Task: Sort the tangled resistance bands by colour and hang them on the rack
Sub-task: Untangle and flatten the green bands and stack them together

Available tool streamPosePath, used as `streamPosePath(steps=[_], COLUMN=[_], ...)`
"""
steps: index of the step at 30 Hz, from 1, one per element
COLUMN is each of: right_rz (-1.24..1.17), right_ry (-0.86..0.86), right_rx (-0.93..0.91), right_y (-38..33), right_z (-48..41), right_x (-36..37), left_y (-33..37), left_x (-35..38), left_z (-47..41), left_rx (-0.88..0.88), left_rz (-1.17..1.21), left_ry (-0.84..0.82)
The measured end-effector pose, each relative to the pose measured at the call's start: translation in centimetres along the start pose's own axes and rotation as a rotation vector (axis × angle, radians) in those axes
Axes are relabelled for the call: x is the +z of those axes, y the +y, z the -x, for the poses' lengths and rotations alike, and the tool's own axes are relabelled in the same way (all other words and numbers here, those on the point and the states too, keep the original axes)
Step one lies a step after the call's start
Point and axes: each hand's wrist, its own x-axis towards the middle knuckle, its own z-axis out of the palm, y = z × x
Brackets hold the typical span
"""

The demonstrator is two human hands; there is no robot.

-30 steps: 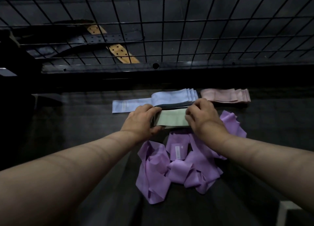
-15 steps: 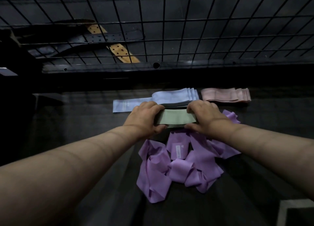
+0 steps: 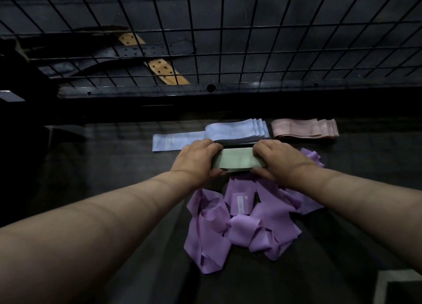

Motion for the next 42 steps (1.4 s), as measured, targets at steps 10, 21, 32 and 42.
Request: streamPosePath(steps=[10, 21, 32, 42], right_rz=[0.213, 0.199, 0.172, 0.055], right_ry=[0.132, 0.218, 0.339, 0.26], right_rx=[-0.067, -0.112, -0.142, 0.081], right_y=[-0.5, -0.7, -1.4, -0.9], right_z=[0.8, 0.4, -0.4, 0.2], right_x=[-0.1, 0.4, 1.2, 1.3], left_y=[0.4, -2.4, -8.1, -7.2], left_x=[0.4, 0.0, -0.3, -1.6], left_z=[0.1, 1.0, -0.9, -0.4], left_rx=[0.001, -0.485, -1.142, -1.028], left_rz=[-0.025, 0.309, 0.47, 0.686], left_ry=[0.031, 0.395, 0.285, 0.384])
